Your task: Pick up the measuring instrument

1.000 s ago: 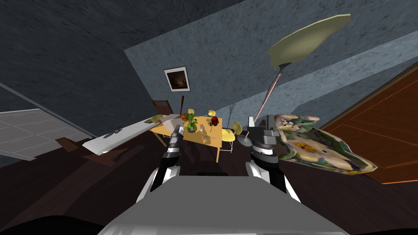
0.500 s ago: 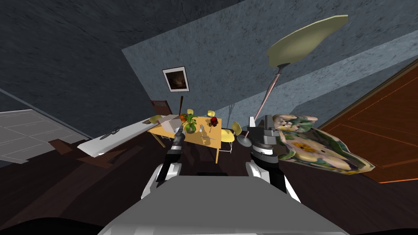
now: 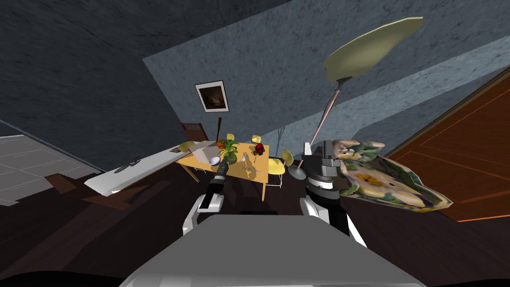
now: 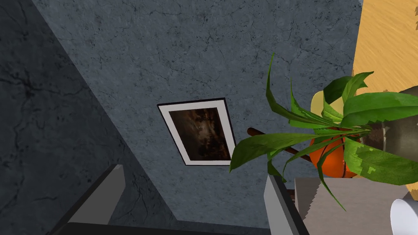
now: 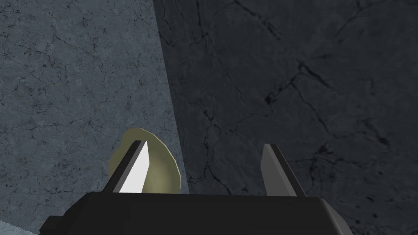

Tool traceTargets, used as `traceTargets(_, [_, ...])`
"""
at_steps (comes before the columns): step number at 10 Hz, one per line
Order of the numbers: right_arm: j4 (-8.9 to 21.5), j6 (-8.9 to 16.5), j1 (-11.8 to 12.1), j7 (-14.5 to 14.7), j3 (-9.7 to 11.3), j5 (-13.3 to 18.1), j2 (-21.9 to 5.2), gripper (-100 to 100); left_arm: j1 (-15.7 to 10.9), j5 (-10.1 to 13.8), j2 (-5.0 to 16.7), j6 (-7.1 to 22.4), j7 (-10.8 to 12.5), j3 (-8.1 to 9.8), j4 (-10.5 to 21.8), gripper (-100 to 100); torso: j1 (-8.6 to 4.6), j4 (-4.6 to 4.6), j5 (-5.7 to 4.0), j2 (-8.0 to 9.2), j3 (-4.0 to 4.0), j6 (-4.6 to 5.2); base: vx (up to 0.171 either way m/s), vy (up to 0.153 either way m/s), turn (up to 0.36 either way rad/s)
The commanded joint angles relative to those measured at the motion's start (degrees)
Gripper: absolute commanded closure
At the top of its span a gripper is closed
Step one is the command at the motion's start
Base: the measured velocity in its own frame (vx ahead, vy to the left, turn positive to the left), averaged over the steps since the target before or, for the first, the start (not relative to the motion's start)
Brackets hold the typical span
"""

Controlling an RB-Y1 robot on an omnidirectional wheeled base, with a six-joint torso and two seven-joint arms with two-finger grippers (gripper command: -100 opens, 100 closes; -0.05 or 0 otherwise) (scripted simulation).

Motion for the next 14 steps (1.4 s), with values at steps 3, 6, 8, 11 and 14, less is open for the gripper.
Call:
traceTargets(3, [0.00, 0.00, 0.00, 0.00, 0.00, 0.00, 0.00, 0, -3.85, -0.15, 1.00, 5.24, 0.08, 0.70, 4.42, -100, 0.05, 0.02, 0.01, 0.07, 0.04, 0.00, 0.031, -0.022, -0.016])
traceTargets(6, [0.00, 0.00, 0.00, 0.00, 0.00, 0.00, 0.00, 0, -6.78, -0.39, 1.47, 8.92, -0.01, 1.08, 9.02, -100, 0.03, 0.02, 0.01, 0.08, 0.04, 0.00, 0.029, -0.028, -0.022])
traceTargets(8, [0.00, 0.00, 0.00, 0.00, 0.00, 0.00, 0.00, 0, -9.86, -0.63, 1.80, 12.34, -0.10, 1.48, 12.77, -100, -0.03, 0.00, -0.01, -0.01, -0.01, -0.01, 0.059, -0.043, -0.032])
traceTargets(11, [0.00, 0.00, 0.00, 0.00, 0.00, 0.00, 0.00, 0, -11.44, -0.74, 1.88, 14.72, -0.15, 1.69, 15.80, -100, 0.04, 0.01, 0.01, 0.07, 0.04, -0.01, 0.027, -0.021, -0.014])
traceTargets(14, [0.00, 0.00, 0.00, 0.00, 0.00, 0.00, 0.00, 0, -14.69, -0.97, 1.89, 18.71, -0.25, 2.11, 20.81, -100, 0.02, 0.01, 0.00, 0.03, 0.02, -0.01, 0.036, -0.025, -0.022])
